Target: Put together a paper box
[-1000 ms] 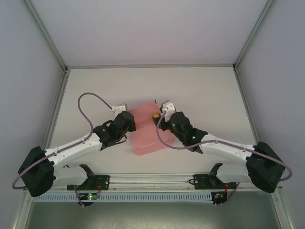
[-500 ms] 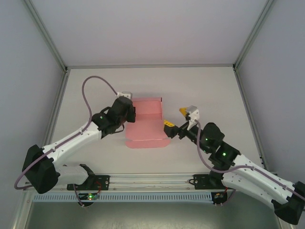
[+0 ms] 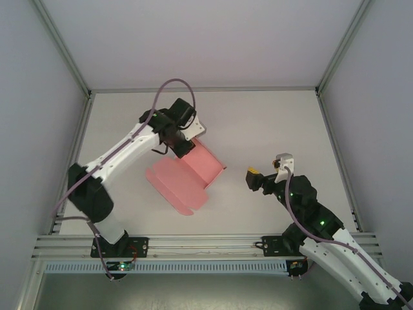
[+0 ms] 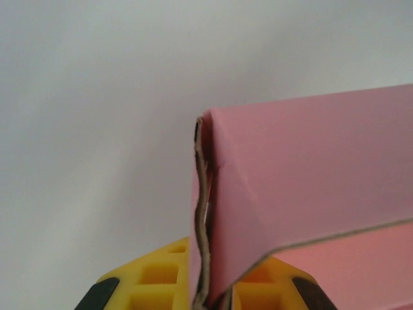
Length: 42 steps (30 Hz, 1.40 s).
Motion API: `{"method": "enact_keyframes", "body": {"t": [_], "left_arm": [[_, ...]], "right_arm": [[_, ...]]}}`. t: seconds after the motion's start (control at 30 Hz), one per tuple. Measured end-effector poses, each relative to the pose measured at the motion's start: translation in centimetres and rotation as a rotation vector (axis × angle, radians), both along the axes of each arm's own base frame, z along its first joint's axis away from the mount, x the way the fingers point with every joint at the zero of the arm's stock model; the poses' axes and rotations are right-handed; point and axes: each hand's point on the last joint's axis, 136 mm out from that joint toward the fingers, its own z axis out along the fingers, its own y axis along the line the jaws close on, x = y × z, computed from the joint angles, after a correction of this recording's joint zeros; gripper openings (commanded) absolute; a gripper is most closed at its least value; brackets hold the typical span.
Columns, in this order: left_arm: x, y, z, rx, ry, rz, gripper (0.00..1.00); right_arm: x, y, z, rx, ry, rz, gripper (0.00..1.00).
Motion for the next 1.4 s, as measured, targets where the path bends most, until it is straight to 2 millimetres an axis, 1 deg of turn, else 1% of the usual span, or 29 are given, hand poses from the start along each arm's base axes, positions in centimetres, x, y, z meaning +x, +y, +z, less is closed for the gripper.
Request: {"method": "enact_keyframes", "body": {"t": [0.13,0.23,0.3,0.37,0.47,0.5,0.53,0.6,0.67,0.73,0.8,0.9,0.93,0.97,1.0,1.07,1.13,1.2,1.27,1.33,1.4], "left_arm": [[1.3,-0.8,-4.1,0.148,0.107,-0.113,0.0],[2.3,-2.2,-7.1,0.226,0.165,-0.195,0.0],[3.0,-3.1,-8.7,0.263,0.184,-0.242,0.0],[3.8,-3.7,-10.0,0.299,0.188,-0.269,0.0],[5.0,-4.7,-11.2,0.34,0.176,-0.298,0.05],[5.4,-5.0,-11.4,0.349,0.168,-0.303,0.11],[5.6,-5.3,-11.6,0.356,0.161,-0.307,0.15],[6.0,-5.7,-11.8,0.374,0.143,-0.32,0.27],[6.0,-5.9,-12.0,0.392,0.134,-0.332,0.39],[5.8,-6.1,-12.0,0.402,0.132,-0.344,0.48],[5.6,-6.3,-11.9,0.402,0.132,-0.348,0.5],[5.4,-6.5,-11.9,0.398,0.132,-0.352,0.58],[5.4,-6.5,-11.9,0.394,0.133,-0.352,0.66],[5.4,-6.6,-11.8,0.389,0.135,-0.35,0.97],[5.3,-6.8,-11.7,0.376,0.137,-0.348,1.0],[5.0,-7.3,-11.0,0.339,0.136,-0.337,1.0],[5.0,-7.9,-9.5,0.286,0.115,-0.32,1.0],[5.1,-8.7,-7.0,0.214,0.07,-0.289,1.0],[5.0,-9.2,-3.8,0.134,0.011,-0.248,1.0],[4.9,-9.3,-0.5,0.06,-0.056,-0.188,1.0],[4.9,-8.8,2.6,-0.003,-0.125,-0.101,1.0]], "right_arm": [[-0.1,0.0,-1.1,-0.025,0.033,0.007,0.98],[-0.1,-0.1,-1.5,-0.038,0.047,0.005,0.98],[-0.1,-0.2,-1.7,-0.044,0.053,0.0,0.98],[-0.1,-0.3,-1.9,-0.048,0.058,-0.003,0.98],[-0.1,-0.4,-2.0,-0.05,0.06,-0.007,0.98],[-0.1,-0.4,-2.0,-0.051,0.062,-0.007,0.98],[-0.1,-0.4,-2.1,-0.053,0.064,-0.007,0.98],[-0.2,-0.4,-2.3,-0.057,0.07,-0.007,0.98],[-0.2,-0.4,-2.4,-0.059,0.073,-0.007,0.99],[-0.2,-0.5,-2.4,-0.06,0.073,-0.009,0.98],[-0.1,-0.6,-2.4,-0.06,0.073,-0.013,0.98],[-0.1,-0.6,-2.4,-0.06,0.073,-0.016,0.98],[-0.1,-0.6,-2.4,-0.062,0.072,-0.015,0.98],[-0.1,-0.6,-2.4,-0.065,0.071,-0.013,0.99],[-0.1,-0.6,-2.5,-0.07,0.072,-0.012,0.98],[0.1,-0.4,-2.7,-0.083,0.078,-0.005,0.99],[0.5,-0.2,-3.2,-0.107,0.095,0.005,0.98],[0.9,0.2,-4.0,-0.143,0.128,0.023,0.98],[1.6,0.7,-4.6,-0.181,0.16,0.046,0.98],[2.3,1.6,-4.9,-0.218,0.182,0.087,0.98],[3.2,2.8,-4.8,-0.251,0.198,0.143,0.98]]}}
